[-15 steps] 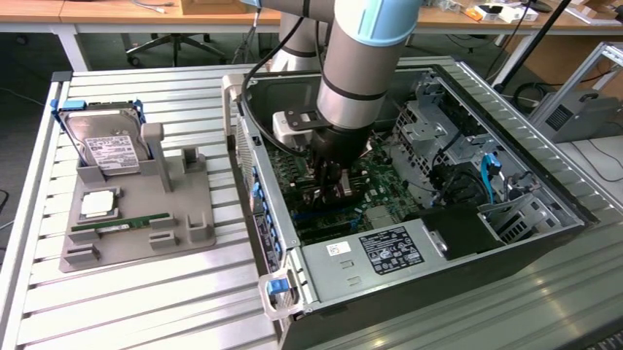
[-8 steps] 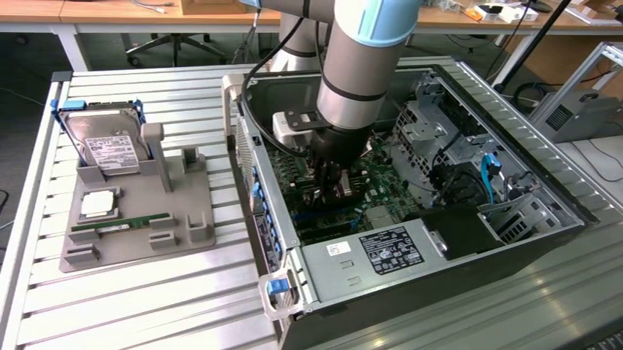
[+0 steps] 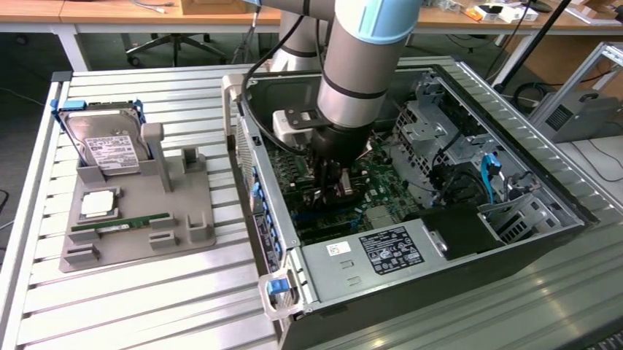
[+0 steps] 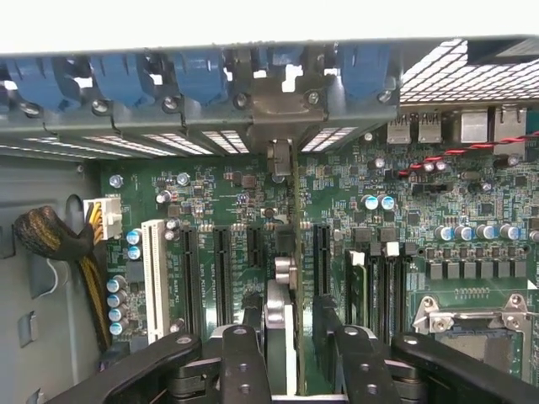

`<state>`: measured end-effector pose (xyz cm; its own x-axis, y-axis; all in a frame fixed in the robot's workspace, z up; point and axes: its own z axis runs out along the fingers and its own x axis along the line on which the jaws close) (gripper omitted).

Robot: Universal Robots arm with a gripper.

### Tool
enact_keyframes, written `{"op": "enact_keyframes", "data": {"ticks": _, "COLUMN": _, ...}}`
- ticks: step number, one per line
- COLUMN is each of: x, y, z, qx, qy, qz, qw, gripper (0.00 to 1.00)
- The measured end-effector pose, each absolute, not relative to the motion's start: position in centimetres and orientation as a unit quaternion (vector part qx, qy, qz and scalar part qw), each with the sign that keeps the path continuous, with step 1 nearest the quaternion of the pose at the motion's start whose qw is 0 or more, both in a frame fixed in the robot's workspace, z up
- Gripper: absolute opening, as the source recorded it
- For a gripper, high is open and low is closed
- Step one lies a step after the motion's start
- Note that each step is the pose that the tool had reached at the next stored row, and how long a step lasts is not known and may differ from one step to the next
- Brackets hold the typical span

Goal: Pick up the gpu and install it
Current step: 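Insert the gpu into the slot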

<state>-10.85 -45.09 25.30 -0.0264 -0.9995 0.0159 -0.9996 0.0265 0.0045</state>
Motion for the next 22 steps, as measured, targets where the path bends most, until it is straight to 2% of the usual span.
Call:
{"op": "enact_keyframes", "data": {"ticks": 6, "x": -10.9, "y": -44.9, "z": 27.8, "qx": 0.698, "qy": -0.716, "qz": 0.012, "qw": 0.012, "gripper": 0.36}}
{"op": "enact_keyframes", "data": {"ticks": 7, "x": -10.9, "y": -44.8, "z": 28.1, "qx": 0.698, "qy": -0.716, "qz": 0.013, "qw": 0.013, "gripper": 0.23}}
{"op": "enact_keyframes", "data": {"ticks": 8, "x": -10.9, "y": -44.8, "z": 28.3, "qx": 0.698, "qy": -0.716, "qz": 0.015, "qw": 0.014, "gripper": 0.23}}
{"op": "enact_keyframes", "data": {"ticks": 11, "x": -10.9, "y": -44.8, "z": 28.8, "qx": 0.697, "qy": -0.716, "qz": 0.018, "qw": 0.018, "gripper": 0.11}}
{"op": "enact_keyframes", "data": {"ticks": 22, "x": -5.8, "y": -44.8, "z": 28.7, "qx": 0.699, "qy": -0.715, "qz": 0.003, "qw": 0.034, "gripper": 0.11}}
